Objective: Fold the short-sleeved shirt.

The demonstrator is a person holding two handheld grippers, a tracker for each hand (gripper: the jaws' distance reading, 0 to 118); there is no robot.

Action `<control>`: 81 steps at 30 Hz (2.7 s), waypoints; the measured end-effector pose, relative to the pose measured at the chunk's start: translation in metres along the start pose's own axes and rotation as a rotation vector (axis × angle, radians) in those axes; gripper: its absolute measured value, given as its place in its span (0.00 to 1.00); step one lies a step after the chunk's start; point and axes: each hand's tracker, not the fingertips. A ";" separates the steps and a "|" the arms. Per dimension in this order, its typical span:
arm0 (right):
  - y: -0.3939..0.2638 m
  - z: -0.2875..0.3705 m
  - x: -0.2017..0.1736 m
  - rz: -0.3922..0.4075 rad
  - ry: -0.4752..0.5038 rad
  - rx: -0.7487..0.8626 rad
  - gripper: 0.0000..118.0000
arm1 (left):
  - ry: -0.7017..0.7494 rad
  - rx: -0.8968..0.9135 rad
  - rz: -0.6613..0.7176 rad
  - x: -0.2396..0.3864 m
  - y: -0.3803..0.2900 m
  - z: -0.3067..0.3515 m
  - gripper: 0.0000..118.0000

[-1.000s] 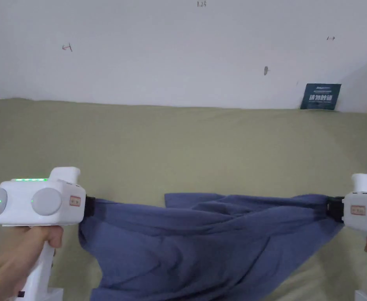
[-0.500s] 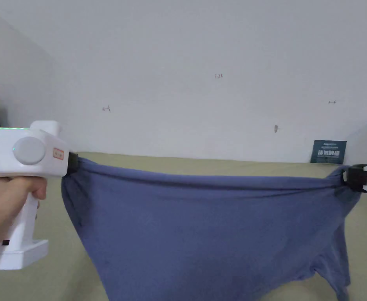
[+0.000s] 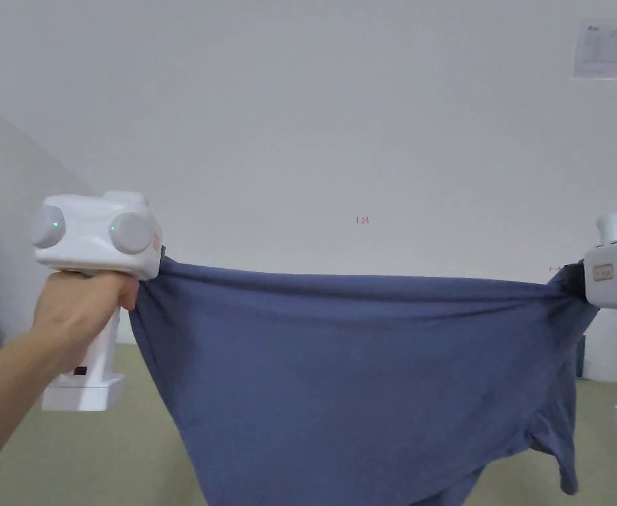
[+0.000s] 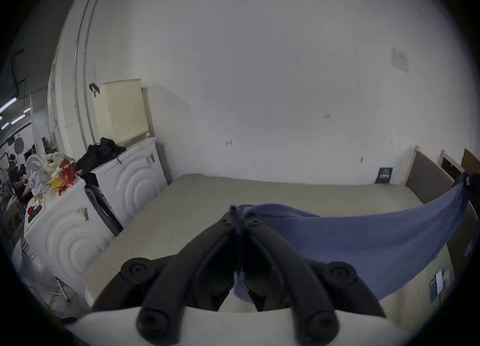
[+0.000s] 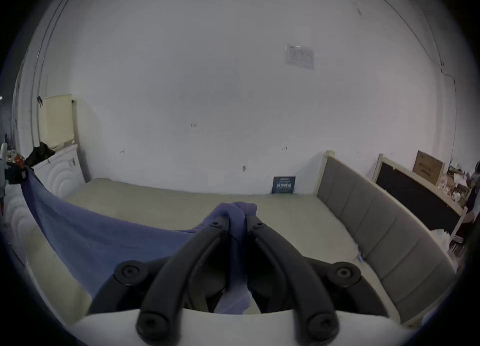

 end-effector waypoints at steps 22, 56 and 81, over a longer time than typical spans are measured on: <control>-0.186 -0.211 -0.043 -0.008 -0.071 -0.220 0.09 | 0.046 -0.190 -0.092 0.065 -0.161 -0.222 0.03; -0.436 0.115 0.010 -0.065 0.023 -0.520 0.09 | -0.143 -0.501 -0.055 -0.048 -0.436 0.047 0.03; -0.434 0.167 -0.112 -0.047 0.222 -0.406 0.00 | -0.191 -0.563 0.088 -0.089 -0.444 0.085 0.00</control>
